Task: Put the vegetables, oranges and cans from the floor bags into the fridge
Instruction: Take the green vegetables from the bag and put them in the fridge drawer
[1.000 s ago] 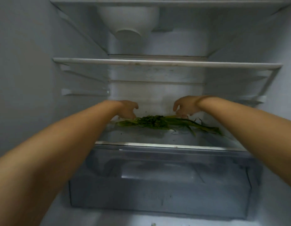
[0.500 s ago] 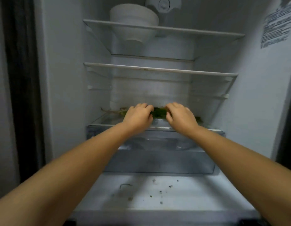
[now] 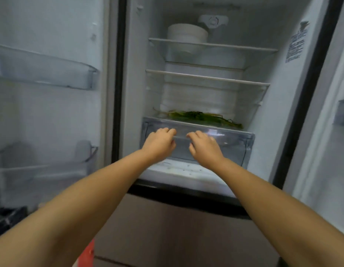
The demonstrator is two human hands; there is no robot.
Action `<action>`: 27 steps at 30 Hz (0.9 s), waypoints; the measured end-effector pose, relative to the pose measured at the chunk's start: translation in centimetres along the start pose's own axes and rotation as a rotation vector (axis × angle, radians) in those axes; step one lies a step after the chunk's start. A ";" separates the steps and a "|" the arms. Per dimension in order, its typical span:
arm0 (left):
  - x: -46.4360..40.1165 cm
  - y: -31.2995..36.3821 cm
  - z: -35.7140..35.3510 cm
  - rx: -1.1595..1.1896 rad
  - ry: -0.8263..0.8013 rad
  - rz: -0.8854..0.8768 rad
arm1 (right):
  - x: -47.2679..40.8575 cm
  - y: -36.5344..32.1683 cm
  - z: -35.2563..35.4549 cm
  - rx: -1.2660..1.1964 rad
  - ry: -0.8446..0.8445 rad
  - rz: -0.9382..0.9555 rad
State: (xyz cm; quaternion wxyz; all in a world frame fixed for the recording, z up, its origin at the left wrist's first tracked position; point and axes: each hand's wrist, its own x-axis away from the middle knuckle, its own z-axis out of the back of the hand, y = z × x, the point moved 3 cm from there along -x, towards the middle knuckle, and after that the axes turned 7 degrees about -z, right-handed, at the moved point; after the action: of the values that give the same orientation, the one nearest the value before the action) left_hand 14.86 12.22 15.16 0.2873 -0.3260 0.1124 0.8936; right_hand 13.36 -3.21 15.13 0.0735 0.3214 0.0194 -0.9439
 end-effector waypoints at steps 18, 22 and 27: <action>44.8 -3.1 12.5 0.004 -0.195 0.671 | 25.1 -27.8 0.3 -0.228 -0.402 0.363; 59.2 -6.1 22.7 -0.083 -0.185 0.884 | 30.1 -41.5 2.3 -0.324 -0.445 0.472; 79.8 -6.3 35.9 -0.210 -0.342 1.137 | 42.4 -60.3 5.5 -0.475 -0.572 0.619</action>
State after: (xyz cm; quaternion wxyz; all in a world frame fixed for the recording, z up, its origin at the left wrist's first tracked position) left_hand -49.70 66.36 -9.22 -0.2550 -0.0933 0.1324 0.9533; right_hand -32.27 50.58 -6.96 0.4247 0.0140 0.1171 -0.8976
